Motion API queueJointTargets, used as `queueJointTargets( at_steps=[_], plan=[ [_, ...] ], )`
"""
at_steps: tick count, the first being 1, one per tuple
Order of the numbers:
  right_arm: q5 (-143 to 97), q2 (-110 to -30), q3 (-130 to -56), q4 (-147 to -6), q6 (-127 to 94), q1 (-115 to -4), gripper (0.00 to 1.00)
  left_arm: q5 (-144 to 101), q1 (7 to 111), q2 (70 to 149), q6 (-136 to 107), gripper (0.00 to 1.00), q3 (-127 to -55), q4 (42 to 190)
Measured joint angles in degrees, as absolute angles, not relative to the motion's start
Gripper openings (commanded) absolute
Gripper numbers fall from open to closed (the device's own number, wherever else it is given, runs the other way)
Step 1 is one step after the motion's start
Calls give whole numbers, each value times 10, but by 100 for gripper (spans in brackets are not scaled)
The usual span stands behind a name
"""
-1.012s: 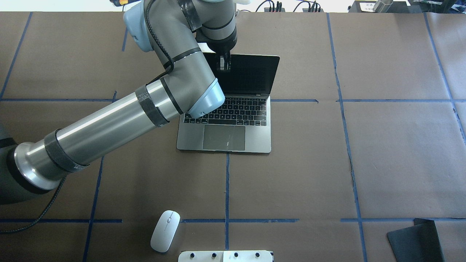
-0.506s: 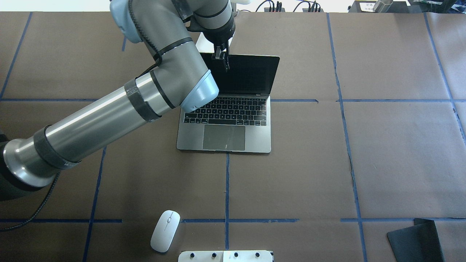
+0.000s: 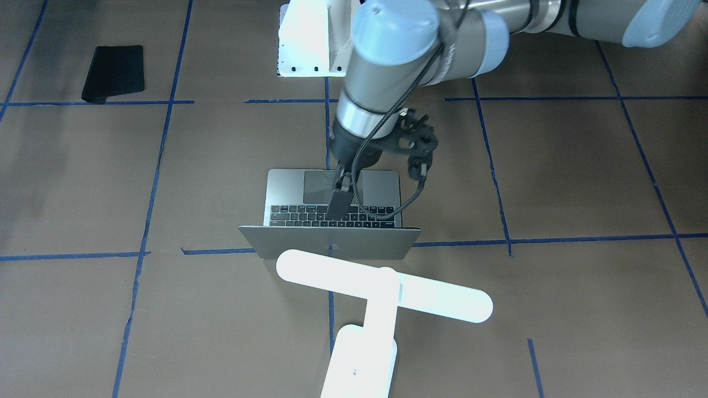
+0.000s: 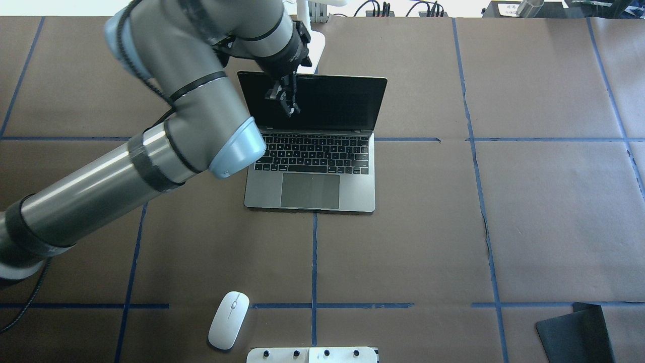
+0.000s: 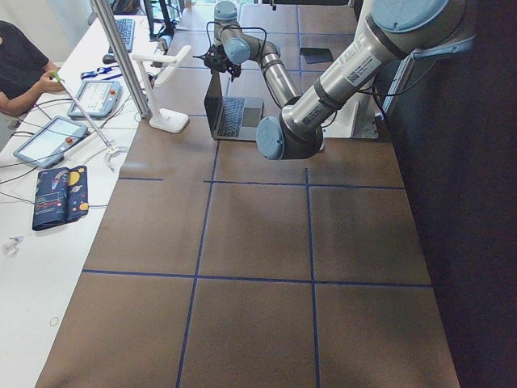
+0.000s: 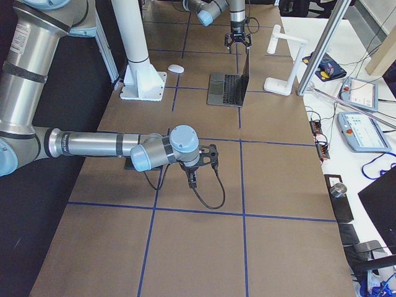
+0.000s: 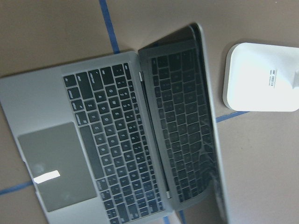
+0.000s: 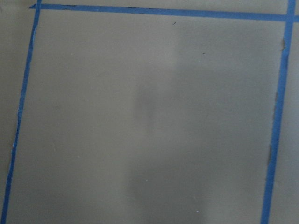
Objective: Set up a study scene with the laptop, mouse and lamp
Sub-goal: 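Release the laptop and draw the left gripper back toward the white mouse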
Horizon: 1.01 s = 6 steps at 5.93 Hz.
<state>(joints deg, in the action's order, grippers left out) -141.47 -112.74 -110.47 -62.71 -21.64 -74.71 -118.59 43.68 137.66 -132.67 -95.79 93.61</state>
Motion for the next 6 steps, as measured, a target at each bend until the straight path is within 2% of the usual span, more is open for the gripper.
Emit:
queueJointTargets(
  at_steps=[2, 3, 6],
  plan=[
    [-1393, -1150, -1107, -485, -378, -645, 100, -1188, 413, 1271, -1211, 100, -1080, 935],
    [-1372, -1156, -1107, -457, -431, -606, 100, -1186, 397, 1230, -1156, 100, -1121, 936],
    [-1231, -1197, -1107, -363, -600, -424, 100, -1163, 358, 1188, -1055, 100, -1152, 937]
  ],
)
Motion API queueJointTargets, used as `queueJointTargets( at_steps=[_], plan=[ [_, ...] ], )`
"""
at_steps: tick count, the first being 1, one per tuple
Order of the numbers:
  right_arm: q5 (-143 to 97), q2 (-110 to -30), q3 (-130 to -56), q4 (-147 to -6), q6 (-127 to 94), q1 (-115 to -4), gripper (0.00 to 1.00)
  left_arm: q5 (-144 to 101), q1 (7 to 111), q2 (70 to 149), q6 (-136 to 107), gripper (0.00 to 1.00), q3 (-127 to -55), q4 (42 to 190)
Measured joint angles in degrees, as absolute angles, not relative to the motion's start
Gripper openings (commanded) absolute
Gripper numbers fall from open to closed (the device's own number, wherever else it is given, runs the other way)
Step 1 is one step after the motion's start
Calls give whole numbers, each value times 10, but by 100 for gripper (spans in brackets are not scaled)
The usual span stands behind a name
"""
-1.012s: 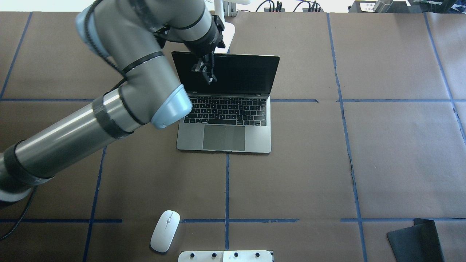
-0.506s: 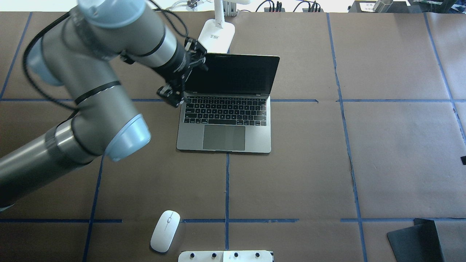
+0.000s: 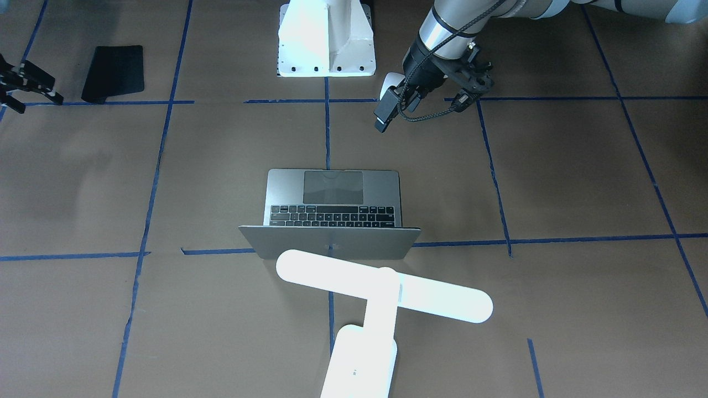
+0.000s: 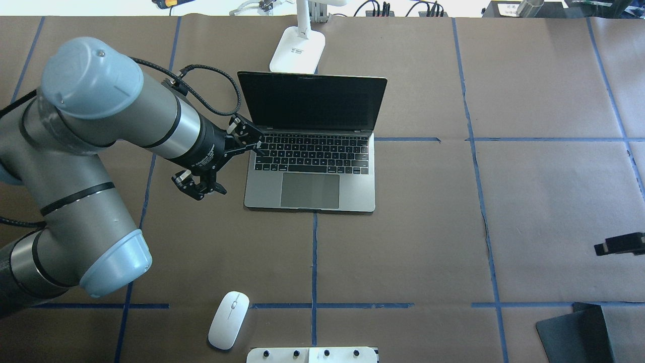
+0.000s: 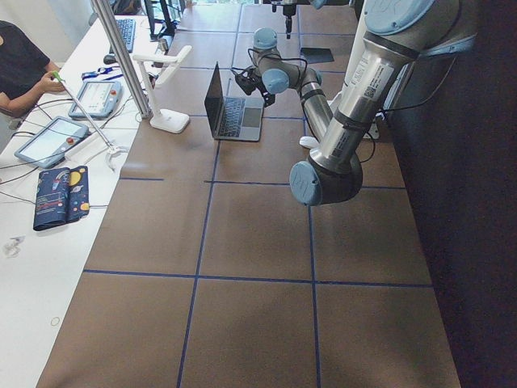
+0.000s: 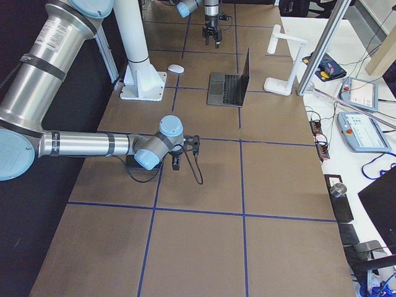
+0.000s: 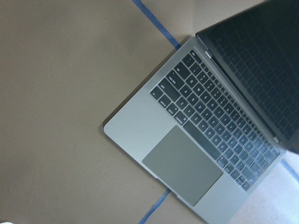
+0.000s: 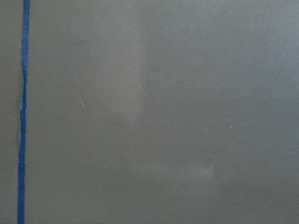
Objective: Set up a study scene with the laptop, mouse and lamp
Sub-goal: 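Release the laptop and draw the left gripper back toward the white mouse, then grasp the black mouse pad with the right gripper and carry it beside the laptop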
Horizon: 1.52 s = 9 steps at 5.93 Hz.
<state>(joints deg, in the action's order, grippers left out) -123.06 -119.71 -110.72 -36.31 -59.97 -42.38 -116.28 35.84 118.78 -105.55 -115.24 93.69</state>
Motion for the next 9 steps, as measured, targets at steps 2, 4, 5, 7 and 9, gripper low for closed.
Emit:
queueJointTargets(
  at_steps=[2, 4, 5, 7, 9],
  plan=[
    [-1196, -1230, -1106, -324, -643, -337, 98, -1103, 300, 1111, -906, 100, -1196, 936],
    [-1168, -1253, -1097, -279, -719, -270, 93, -1089, 277, 1086, -875, 100, -1221, 939],
    [-1135, -1254, -1089, -260, -769, -230, 92, -1088, 271, 1085, -873, 100, -1225, 939],
    [-1115, -1248, -1064, -238, -807, -207, 88, -1087, 268, 1085, -873, 100, -1228, 938],
    [-1115, -1247, -1054, -234, -811, -205, 18, -1087, 268, 1086, -874, 100, -1232, 938]
  ],
)
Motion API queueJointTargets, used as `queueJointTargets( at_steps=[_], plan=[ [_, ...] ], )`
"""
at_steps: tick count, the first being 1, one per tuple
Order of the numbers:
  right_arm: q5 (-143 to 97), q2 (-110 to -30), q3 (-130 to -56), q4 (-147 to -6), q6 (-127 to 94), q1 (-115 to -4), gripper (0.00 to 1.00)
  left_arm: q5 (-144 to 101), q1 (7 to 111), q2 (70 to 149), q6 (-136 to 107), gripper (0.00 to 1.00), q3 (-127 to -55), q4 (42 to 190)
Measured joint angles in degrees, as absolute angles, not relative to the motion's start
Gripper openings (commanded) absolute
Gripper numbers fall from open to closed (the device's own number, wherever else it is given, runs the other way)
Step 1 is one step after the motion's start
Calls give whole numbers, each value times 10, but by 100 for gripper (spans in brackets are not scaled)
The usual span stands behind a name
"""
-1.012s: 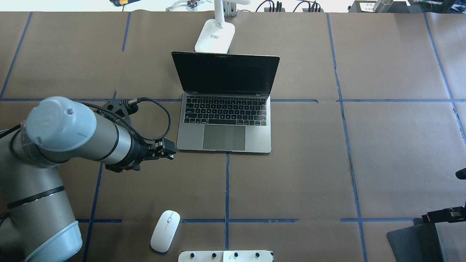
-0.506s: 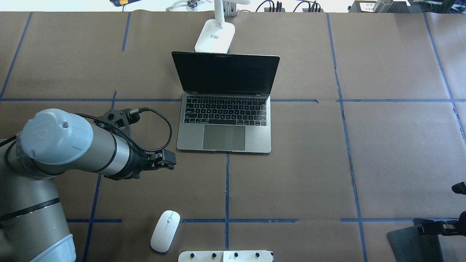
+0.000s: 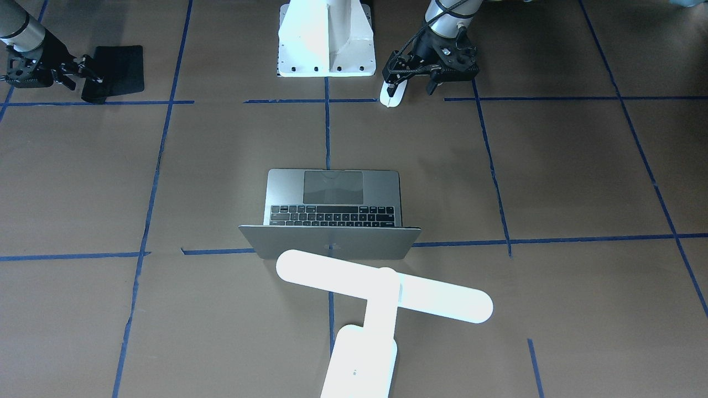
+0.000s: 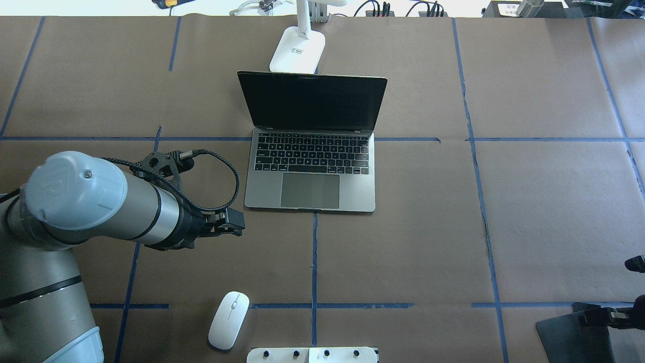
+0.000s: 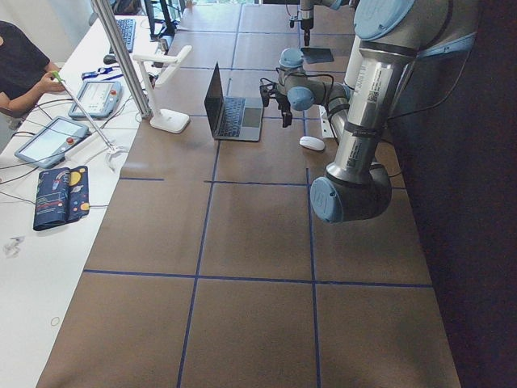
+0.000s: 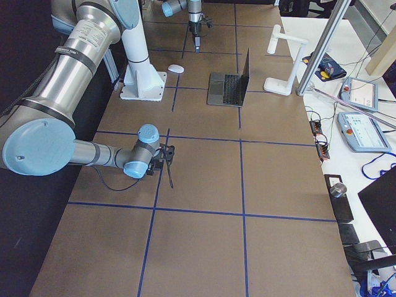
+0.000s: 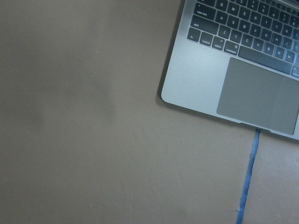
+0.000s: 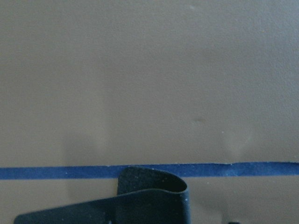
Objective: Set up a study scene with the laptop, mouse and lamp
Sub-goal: 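Grasp the black mouse pad with the right gripper and carry it beside the laptop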
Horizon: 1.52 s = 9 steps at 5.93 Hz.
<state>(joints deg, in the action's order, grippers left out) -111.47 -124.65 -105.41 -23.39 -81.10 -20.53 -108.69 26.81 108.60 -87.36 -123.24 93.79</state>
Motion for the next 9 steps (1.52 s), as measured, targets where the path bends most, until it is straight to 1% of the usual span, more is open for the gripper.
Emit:
queueJointTargets(
  at_steps=[1, 3, 5, 7, 8, 9],
  plan=[
    [-1116, -1246, -1053, -233, -812, -205, 0, -1087, 268, 1086, -874, 100, -1236, 938],
    [-1117, -1246, -1053, -233, -812, -206, 0, -1086, 268, 1085, -874, 100, -1241, 938],
    [-1117, -1228, -1078, -232, -818, -219, 0, -1068, 259, 1078, -874, 100, -1248, 934],
    [-1128, -1163, -1083, -236, -828, -270, 0, -1035, 233, 1070, -868, 100, -1250, 931],
    [-1138, -1120, -1080, -256, -829, -306, 0, -1010, 213, 1070, -854, 100, -1254, 932],
    [-1144, -1069, -1077, -308, -829, -336, 0, -979, 194, 1069, -845, 100, -1263, 932]
  ],
)
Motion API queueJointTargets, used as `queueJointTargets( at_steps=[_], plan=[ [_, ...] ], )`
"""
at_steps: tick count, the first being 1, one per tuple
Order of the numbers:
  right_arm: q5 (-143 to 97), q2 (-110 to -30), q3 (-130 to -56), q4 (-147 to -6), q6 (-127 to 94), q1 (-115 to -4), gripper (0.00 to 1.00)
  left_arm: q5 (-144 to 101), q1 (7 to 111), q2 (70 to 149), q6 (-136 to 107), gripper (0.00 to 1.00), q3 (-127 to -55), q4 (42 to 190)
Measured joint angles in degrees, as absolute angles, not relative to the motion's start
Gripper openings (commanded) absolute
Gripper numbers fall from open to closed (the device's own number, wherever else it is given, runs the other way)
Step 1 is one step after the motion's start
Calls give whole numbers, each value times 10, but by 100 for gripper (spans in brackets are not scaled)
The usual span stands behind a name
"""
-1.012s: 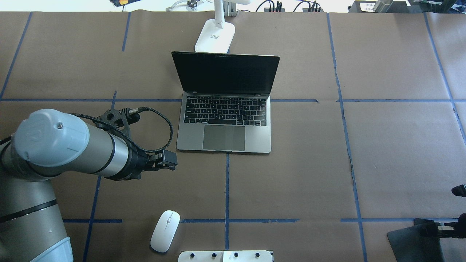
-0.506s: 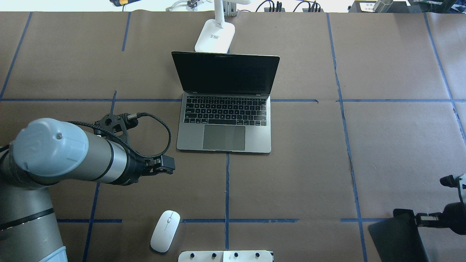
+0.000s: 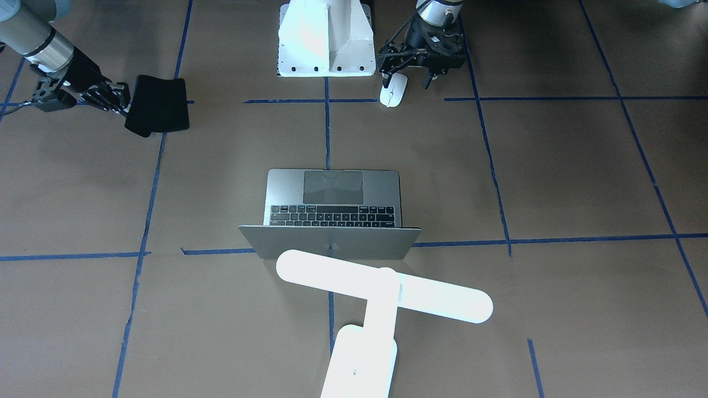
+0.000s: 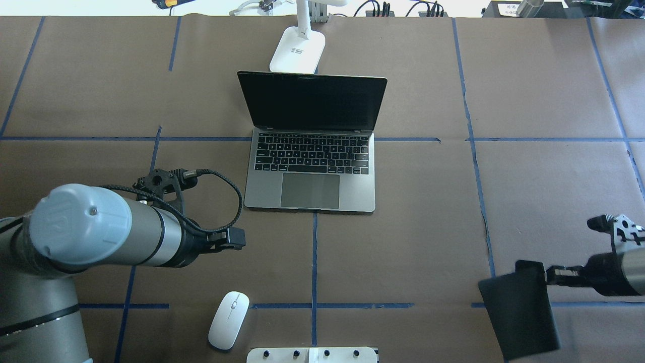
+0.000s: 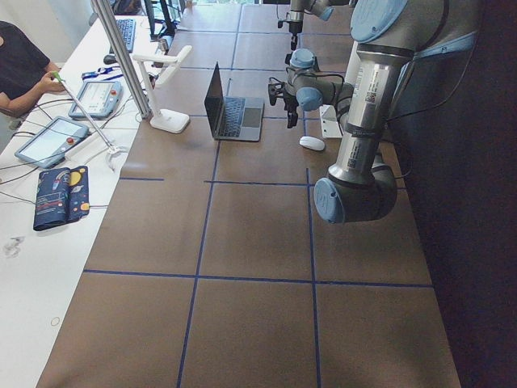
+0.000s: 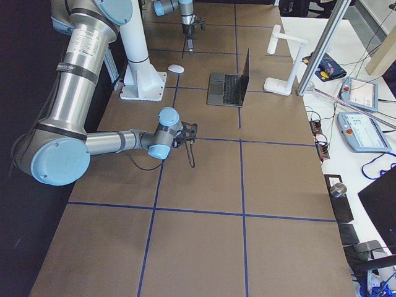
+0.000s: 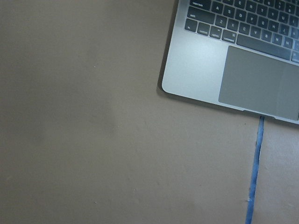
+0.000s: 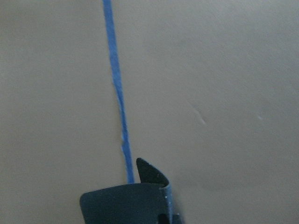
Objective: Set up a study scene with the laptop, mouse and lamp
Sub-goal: 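Grasp the black mouse pad with the right gripper and carry it beside the laptop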
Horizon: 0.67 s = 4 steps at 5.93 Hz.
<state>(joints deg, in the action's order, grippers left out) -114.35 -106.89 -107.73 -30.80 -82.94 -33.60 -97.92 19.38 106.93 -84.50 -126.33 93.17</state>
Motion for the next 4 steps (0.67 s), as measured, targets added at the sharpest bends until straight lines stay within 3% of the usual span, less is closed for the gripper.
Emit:
queueJointTargets(
  at_steps=[2, 4],
  plan=[
    [-1179, -934, -1036, -422, -829, -398, 0, -950, 178, 1068, -842, 100, -1278, 930],
    [-1209, -803, -930, -445, -828, -445, 0, -947, 170, 1065, -841, 100, -1279, 929]
  ],
)
